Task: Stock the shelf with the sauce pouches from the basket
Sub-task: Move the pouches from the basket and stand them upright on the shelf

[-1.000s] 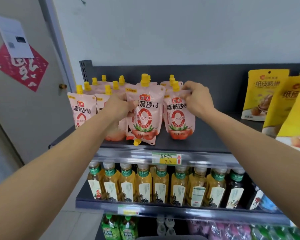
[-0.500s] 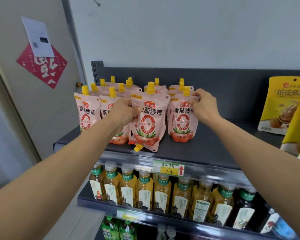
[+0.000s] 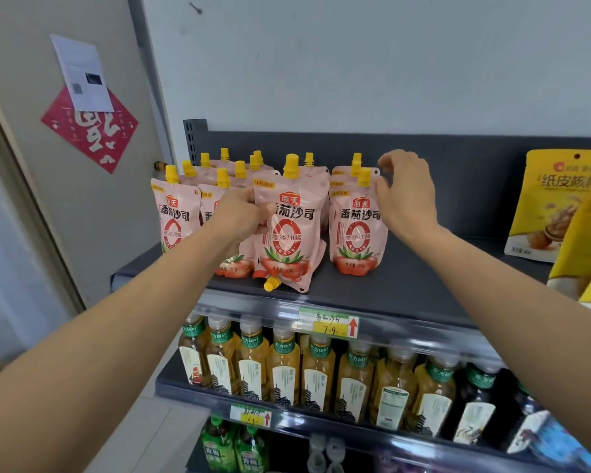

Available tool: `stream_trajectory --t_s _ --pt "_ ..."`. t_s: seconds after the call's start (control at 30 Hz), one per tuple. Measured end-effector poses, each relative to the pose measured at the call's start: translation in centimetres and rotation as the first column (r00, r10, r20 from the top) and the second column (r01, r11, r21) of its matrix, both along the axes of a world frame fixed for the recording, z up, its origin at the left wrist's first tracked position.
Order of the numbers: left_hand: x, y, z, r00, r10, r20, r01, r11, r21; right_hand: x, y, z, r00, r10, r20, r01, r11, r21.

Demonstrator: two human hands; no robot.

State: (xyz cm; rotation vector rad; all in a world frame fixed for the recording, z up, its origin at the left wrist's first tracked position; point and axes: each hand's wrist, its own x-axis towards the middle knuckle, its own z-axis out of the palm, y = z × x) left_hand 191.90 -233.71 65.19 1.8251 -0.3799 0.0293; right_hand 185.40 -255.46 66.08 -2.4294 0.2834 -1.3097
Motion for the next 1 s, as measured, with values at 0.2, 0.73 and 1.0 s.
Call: stream_trajectory --t_s 0.2,0.73,1.0 --pt "-1.0 1.3 0.3 1.0 -0.009 0.01 0.01 0.998 -0.054 -0.3 3.5 -1.9 0.92 0.295 -0.257 -0.331 0.938 -0.106" --pt "-2.9 8.4 -0.3 0.996 0.092 0.011 -0.09 0.991 -0.096 3.2 8.1 -7.6 0.616 0.231 -0.753 -0.455 0.885 -0.1" --pt "-2.6 8.9 -0.9 0.994 0.107 -0.013 -0.107 0.991 -0.081 3.1 9.5 -6.6 0.592 0.114 -0.798 -0.503 0.826 -0.255"
